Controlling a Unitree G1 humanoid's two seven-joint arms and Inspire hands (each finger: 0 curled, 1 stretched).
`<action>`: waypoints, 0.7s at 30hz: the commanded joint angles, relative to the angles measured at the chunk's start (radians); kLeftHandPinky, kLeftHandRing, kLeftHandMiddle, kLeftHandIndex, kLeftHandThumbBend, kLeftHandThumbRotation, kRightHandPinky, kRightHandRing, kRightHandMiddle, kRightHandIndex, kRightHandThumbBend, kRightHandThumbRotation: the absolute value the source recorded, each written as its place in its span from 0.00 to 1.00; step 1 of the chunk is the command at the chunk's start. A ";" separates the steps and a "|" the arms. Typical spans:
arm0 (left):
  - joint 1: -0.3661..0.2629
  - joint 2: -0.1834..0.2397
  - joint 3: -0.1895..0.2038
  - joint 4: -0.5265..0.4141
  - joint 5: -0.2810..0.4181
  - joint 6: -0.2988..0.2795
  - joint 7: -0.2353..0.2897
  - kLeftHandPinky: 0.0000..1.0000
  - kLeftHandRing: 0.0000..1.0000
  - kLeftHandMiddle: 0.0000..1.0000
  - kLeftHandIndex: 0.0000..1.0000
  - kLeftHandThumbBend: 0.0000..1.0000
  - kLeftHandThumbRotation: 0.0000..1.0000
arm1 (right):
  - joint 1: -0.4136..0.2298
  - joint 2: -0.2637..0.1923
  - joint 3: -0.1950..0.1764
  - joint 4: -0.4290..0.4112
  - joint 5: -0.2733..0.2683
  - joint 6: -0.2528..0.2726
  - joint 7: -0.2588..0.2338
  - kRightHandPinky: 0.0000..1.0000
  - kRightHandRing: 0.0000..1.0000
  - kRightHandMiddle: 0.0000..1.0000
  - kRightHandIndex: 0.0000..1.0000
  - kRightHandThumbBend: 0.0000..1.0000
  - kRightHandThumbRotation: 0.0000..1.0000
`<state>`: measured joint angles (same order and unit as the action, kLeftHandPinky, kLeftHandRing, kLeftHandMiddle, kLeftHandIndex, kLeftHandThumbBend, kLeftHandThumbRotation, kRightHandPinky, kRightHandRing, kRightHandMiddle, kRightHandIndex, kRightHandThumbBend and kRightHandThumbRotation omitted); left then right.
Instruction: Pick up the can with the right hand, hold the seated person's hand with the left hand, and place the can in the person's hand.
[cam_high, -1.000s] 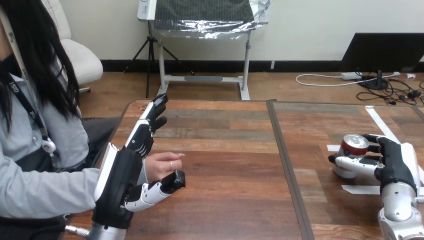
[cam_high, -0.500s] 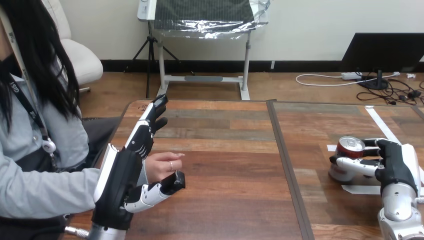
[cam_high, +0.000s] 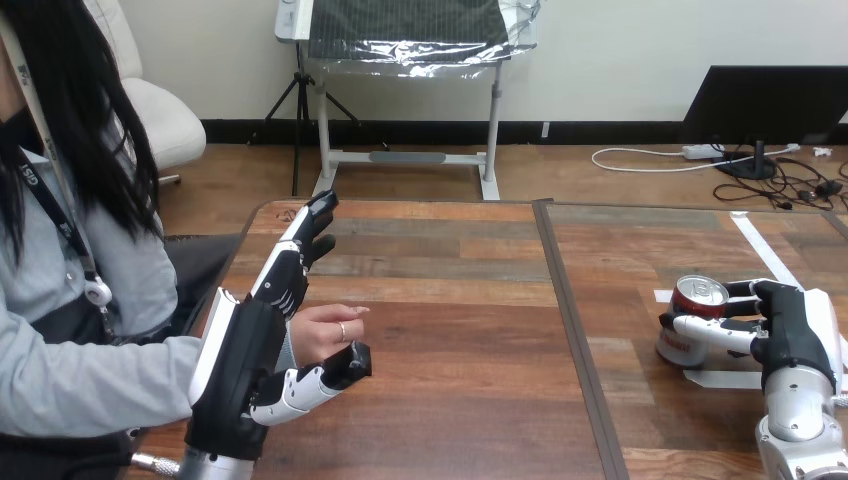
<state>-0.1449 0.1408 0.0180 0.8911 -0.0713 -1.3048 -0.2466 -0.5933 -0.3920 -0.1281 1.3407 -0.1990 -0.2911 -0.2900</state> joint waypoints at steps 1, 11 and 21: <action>-0.031 -0.006 0.005 -0.037 -0.008 -0.018 0.005 0.91 0.95 0.96 0.92 1.00 0.70 | -0.089 -0.015 -0.009 -0.012 0.010 -0.015 -0.019 0.46 0.49 0.54 0.54 0.81 0.00; -0.033 -0.007 0.002 -0.032 -0.015 -0.019 -0.001 0.91 0.95 0.96 0.92 1.00 0.68 | -0.085 -0.013 -0.011 -0.014 0.013 -0.027 -0.045 0.40 0.44 0.52 0.53 0.82 0.00; -0.034 -0.007 0.001 -0.027 -0.021 -0.017 -0.007 0.91 0.95 0.97 0.93 1.00 0.68 | -0.083 -0.010 -0.014 -0.015 0.015 -0.036 -0.074 0.40 0.43 0.51 0.53 0.83 0.00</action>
<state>-0.1449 0.1390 0.0171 0.8911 -0.0733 -1.3048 -0.2515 -0.5932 -0.3919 -0.1319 1.3407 -0.1939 -0.2915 -0.3383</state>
